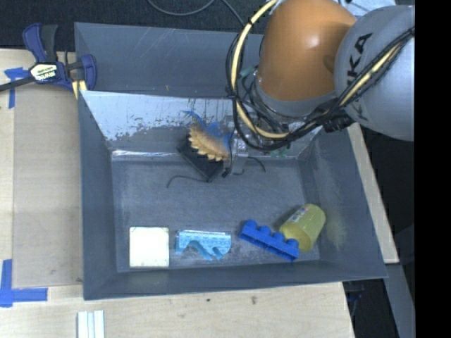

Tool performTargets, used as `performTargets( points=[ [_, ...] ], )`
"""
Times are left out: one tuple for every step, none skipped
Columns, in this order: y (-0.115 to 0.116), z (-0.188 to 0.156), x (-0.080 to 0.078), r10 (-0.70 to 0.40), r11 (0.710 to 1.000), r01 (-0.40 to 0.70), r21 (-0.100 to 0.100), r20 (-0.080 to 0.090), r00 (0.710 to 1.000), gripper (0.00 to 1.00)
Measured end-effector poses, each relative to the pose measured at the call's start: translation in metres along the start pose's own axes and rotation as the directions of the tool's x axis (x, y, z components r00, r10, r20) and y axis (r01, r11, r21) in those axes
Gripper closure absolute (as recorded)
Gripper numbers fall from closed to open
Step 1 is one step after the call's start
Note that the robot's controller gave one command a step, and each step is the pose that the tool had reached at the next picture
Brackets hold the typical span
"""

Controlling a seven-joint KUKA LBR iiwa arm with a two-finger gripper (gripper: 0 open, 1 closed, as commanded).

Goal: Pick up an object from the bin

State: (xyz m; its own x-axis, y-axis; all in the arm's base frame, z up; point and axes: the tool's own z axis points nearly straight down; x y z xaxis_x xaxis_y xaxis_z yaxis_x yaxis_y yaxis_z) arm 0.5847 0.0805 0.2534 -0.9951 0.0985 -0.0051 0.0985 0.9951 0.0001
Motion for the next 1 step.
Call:
performTargets(
  points=[
    [-0.0005,-0.0207,0.0021,0.004,1.0,-0.004,-0.001,0.0,1.0,1.0]
  ],
)
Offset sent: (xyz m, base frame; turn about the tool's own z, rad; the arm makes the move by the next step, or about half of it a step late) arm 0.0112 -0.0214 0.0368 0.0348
